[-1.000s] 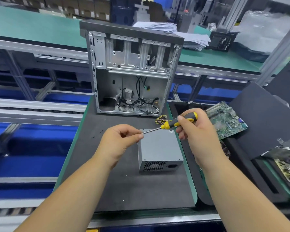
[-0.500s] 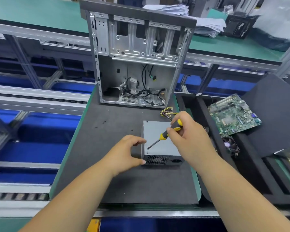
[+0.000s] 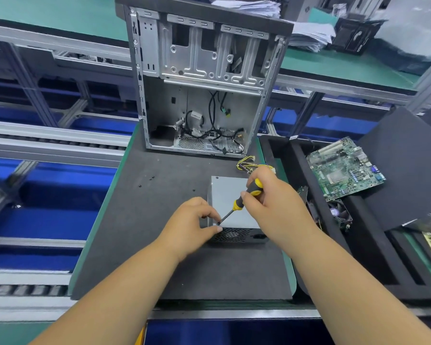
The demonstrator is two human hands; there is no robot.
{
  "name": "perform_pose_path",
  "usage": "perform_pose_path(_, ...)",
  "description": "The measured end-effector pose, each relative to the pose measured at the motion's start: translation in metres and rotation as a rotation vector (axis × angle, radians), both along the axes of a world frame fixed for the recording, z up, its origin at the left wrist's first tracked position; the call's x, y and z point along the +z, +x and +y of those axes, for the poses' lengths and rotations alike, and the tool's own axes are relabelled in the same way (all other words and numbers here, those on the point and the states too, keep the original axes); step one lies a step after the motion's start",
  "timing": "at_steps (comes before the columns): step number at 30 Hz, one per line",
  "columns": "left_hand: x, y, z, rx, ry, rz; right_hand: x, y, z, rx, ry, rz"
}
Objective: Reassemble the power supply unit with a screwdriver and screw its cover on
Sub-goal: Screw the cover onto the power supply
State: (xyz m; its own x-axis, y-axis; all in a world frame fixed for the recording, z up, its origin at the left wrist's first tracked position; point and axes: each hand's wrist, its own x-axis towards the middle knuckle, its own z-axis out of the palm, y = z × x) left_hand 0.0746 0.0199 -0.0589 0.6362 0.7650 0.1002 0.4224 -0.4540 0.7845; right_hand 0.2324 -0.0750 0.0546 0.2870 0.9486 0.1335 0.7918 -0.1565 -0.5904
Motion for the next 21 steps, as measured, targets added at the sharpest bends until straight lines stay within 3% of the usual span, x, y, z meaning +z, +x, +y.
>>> perform_pose_path(6, -0.004, 0.002, 0.000, 0.039, -0.045, -0.054, 0.019, -0.005, 0.008, 0.160, -0.122, -0.061)
perform_pose_path(12, -0.006, 0.000, 0.000, 0.043, -0.066, -0.081, 0.032, -0.017, 0.036, -0.074, -0.339, -0.685)
perform_pose_path(14, -0.007, 0.000, 0.000, 0.043, -0.066, -0.079, 0.033, -0.019, 0.040, -0.064, -0.314, -0.656)
perform_pose_path(17, -0.008, 0.001, 0.001, 0.043, -0.073, -0.079, 0.047, -0.012, 0.036, 0.150, -0.342, -0.270)
perform_pose_path(18, -0.009, 0.000, 0.001, 0.043, -0.079, -0.081, 0.051, -0.011, 0.036, 0.209, -0.329, -0.238)
perform_pose_path(21, -0.010, 0.000, 0.001, 0.046, -0.081, -0.084, 0.044, -0.015, 0.037, 0.166, -0.278, -0.538)
